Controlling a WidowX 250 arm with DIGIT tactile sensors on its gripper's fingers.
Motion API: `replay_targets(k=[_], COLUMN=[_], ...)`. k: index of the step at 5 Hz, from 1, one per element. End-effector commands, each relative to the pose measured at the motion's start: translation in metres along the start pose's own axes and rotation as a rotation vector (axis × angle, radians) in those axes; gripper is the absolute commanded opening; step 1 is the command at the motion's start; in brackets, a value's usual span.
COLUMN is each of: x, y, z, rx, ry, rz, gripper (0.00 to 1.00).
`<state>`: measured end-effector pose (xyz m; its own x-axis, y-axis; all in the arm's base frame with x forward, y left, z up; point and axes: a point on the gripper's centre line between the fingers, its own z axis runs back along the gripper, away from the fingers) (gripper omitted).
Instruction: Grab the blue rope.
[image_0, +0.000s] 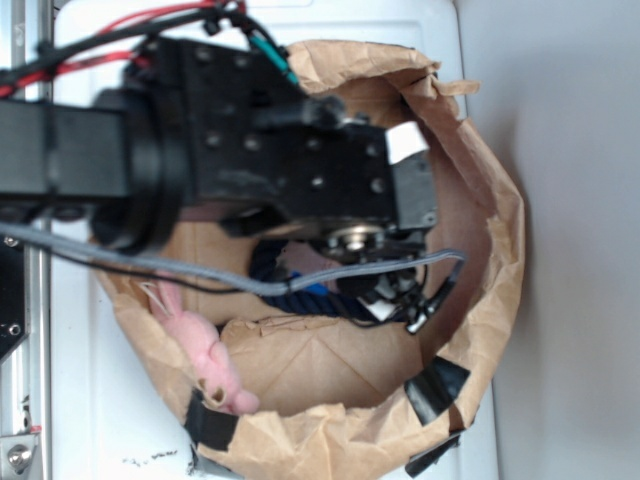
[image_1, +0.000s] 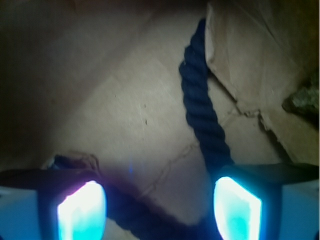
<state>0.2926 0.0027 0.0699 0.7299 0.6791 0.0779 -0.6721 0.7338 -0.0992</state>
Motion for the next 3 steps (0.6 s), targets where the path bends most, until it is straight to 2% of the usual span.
replay_targets(k=[1,3], x=[0.025,0.043], y=[0.004,0.015], z=[0.014,-0.016], rx=[-0.020,0.075], ry=[-0.065,-0.058], rz=[0.005,0.016], gripper=[1.00,1.00])
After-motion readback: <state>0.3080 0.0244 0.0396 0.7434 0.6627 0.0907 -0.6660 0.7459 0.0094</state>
